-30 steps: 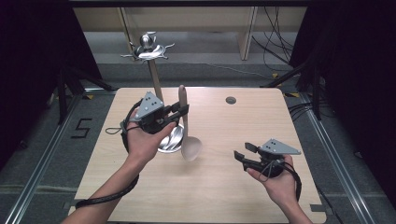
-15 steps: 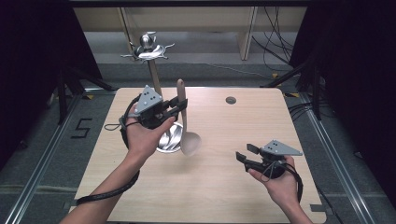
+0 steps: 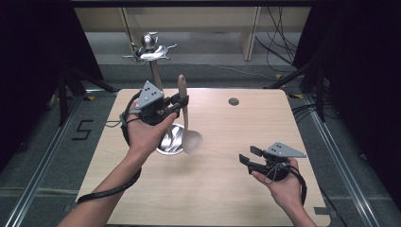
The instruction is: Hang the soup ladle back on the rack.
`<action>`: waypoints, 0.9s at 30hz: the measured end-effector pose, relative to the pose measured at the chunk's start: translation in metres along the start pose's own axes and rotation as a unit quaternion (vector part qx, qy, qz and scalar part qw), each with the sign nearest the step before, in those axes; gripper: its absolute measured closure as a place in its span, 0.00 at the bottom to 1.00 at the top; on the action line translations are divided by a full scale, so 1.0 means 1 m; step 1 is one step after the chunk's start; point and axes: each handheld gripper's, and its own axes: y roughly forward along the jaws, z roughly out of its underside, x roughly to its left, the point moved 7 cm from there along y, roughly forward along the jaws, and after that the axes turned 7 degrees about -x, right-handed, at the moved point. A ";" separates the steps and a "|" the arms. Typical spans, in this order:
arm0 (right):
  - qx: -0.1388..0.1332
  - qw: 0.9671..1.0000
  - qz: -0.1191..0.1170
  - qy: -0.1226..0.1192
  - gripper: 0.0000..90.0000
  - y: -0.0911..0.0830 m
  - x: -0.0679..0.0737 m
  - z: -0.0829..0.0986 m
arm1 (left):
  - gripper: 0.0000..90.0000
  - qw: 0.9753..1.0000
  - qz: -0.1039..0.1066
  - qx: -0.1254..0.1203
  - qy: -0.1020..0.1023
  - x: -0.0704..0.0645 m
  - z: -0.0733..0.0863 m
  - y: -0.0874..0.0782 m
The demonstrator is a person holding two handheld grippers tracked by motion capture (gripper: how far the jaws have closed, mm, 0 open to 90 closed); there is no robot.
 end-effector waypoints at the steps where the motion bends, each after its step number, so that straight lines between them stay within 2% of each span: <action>1: 0.001 1.000 0.001 0.005 0.48 0.000 0.001 0.000 | 0.83 1.000 -0.002 0.000 -0.002 0.000 -0.001 0.000; 3: 0.001 1.000 0.002 -0.002 0.48 -0.001 -0.001 0.000 | 0.83 1.000 -0.003 0.000 -0.001 0.001 -0.002 0.000; 12: -0.003 1.000 -0.002 0.004 0.48 0.000 0.000 0.000 | 0.83 1.000 -0.017 0.003 -0.008 0.003 -0.007 0.003; 14: -0.003 1.000 0.003 -0.005 0.48 0.000 -0.002 0.000 | 0.83 1.000 -0.018 0.002 -0.008 0.004 -0.008 0.003; 15: 0.000 1.000 0.002 0.014 0.48 0.000 0.001 0.001 | 0.83 1.000 -0.021 0.001 -0.009 0.004 -0.009 0.004; 18: 0.001 1.000 0.002 0.014 0.48 0.000 0.001 0.001 | 0.83 1.000 -0.025 0.001 -0.009 0.004 -0.011 0.005; 19: -0.002 1.000 0.003 -0.001 0.48 0.000 -0.002 0.000 | 0.83 1.000 -0.026 0.001 -0.010 0.004 -0.012 0.005; 21: -0.004 1.000 0.004 -0.007 0.48 0.000 -0.003 0.000 | 0.83 1.000 -0.026 0.000 -0.009 0.004 -0.013 0.006; 27: -0.008 1.000 0.004 -0.009 0.48 0.001 -0.004 0.000 | 0.83 0.999 -0.031 0.000 -0.011 0.005 -0.016 0.008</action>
